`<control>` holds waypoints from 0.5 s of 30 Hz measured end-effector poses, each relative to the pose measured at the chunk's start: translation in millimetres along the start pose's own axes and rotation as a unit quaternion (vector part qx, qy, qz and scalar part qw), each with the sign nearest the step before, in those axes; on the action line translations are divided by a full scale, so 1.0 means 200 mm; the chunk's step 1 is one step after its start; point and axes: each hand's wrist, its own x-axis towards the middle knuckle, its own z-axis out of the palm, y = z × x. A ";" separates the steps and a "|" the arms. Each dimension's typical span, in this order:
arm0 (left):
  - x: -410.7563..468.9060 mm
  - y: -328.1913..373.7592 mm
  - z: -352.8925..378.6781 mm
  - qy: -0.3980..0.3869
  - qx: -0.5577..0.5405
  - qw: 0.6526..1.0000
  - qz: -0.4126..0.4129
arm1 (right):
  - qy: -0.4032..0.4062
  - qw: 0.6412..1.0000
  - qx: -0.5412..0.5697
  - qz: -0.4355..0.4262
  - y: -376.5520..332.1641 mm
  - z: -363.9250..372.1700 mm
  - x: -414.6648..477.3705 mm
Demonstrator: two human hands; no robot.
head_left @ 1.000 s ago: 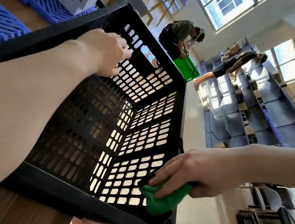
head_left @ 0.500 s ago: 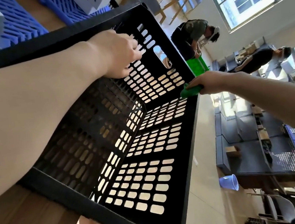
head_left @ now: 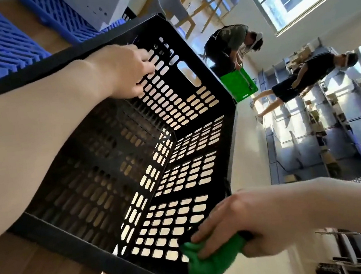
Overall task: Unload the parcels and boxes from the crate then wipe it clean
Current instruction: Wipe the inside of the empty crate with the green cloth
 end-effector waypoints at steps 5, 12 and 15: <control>-0.01 0.01 -0.01 0.017 -0.052 0.998 -0.013 | 0.059 0.997 0.055 0.001 0.04 0.03 -0.05; -0.11 0.10 -0.04 -0.009 -0.087 0.993 -0.078 | 0.187 0.982 0.017 -0.008 0.32 -0.04 -0.04; -0.18 0.14 -0.07 -0.025 -0.068 0.990 -0.120 | 0.195 0.979 -0.033 -0.041 0.47 -0.10 0.01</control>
